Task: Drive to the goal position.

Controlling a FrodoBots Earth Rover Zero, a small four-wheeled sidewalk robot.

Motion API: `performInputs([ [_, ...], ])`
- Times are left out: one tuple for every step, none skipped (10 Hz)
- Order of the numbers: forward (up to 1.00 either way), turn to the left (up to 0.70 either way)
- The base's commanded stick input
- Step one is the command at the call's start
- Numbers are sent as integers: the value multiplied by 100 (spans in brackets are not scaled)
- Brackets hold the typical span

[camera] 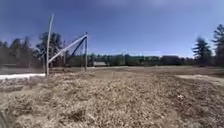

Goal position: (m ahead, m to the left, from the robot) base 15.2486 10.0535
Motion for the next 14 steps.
performInputs([
  [70, 0],
  [70, 0],
  [70, 0],
  [70, 0],
  [70, -25],
  [70, -35],
  [70, -15],
  [70, 0],
  [70, 0],
  [70, 0],
  [70, 0],
  [70, 0],
  [70, 0],
  [70, 0],
])
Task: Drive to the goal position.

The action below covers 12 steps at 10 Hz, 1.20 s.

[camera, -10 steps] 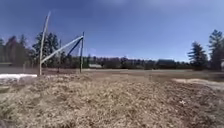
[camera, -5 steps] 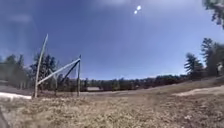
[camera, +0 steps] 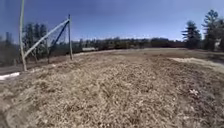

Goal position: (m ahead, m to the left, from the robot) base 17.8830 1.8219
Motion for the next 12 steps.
performInputs([
  [70, 0],
  [70, 0],
  [70, 0],
  [70, 0],
  [70, 0],
  [70, 0],
  [70, 0],
  [70, 0],
  [70, 0],
  [70, 0],
  [70, 0],
  [70, 0],
])
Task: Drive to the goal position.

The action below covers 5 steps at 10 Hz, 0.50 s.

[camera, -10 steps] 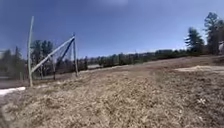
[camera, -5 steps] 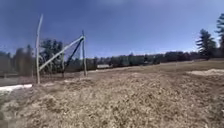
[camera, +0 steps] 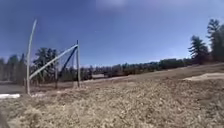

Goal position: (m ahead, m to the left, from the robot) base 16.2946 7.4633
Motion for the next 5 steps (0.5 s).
performInputs([
  [70, 0],
  [70, 0],
  [70, -2],
  [70, -12],
  [70, -35],
])
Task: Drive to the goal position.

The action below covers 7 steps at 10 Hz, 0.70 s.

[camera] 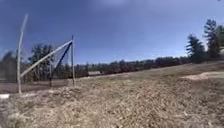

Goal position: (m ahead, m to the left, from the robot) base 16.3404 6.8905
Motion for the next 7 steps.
performInputs([
  [70, -35],
  [70, 0],
  [70, 0],
  [70, 0],
  [70, 0],
  [70, 0],
  [70, 0],
])
